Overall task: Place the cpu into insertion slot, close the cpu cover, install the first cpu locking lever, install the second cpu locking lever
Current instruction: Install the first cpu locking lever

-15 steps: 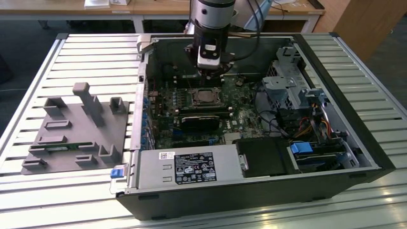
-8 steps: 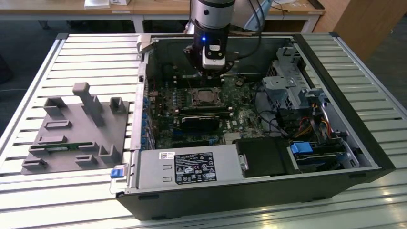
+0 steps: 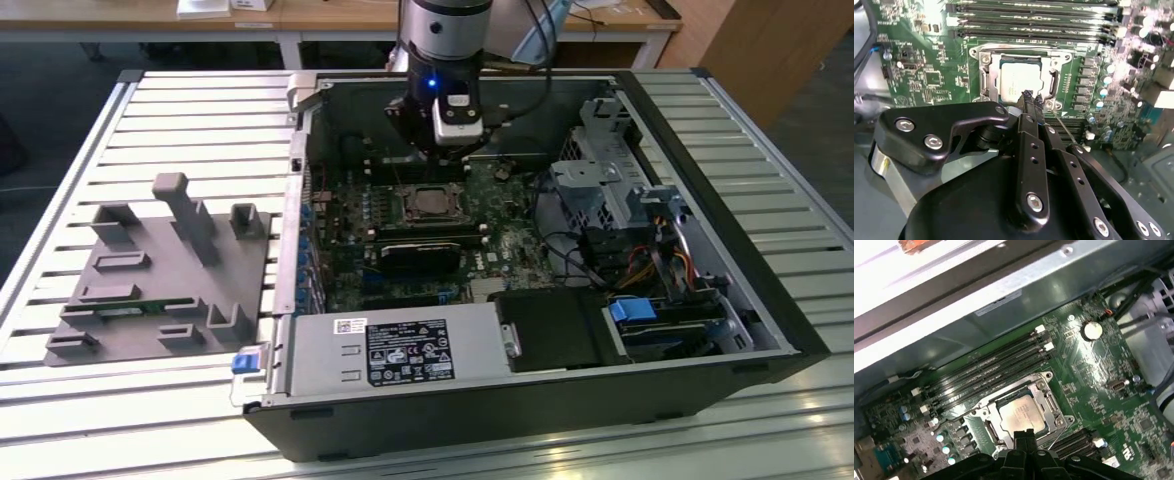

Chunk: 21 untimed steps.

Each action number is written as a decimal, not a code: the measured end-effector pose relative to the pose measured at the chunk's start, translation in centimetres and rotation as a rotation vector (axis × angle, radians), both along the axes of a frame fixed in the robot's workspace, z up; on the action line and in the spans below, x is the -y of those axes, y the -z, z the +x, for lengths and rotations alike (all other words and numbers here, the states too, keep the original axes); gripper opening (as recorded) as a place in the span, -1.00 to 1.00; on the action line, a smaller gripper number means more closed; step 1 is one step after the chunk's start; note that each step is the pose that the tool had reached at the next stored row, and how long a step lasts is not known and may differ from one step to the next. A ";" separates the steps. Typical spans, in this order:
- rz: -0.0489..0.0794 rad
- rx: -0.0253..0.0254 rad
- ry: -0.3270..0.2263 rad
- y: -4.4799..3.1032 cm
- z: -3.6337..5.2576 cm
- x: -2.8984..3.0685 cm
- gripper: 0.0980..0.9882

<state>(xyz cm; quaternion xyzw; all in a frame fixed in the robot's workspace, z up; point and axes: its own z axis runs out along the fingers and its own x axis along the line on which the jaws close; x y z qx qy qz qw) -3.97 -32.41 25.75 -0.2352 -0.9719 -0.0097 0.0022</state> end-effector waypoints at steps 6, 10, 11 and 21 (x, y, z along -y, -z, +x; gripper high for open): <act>0.000 0.0025 -0.103 0.01 -0.01 0.00 -0.98; 0.000 0.0036 -0.150 0.02 0.00 0.00 -0.98; 0.000 0.0041 -0.160 0.02 0.00 0.00 -0.98; 0.000 0.0077 -0.270 0.02 0.00 0.00 -0.98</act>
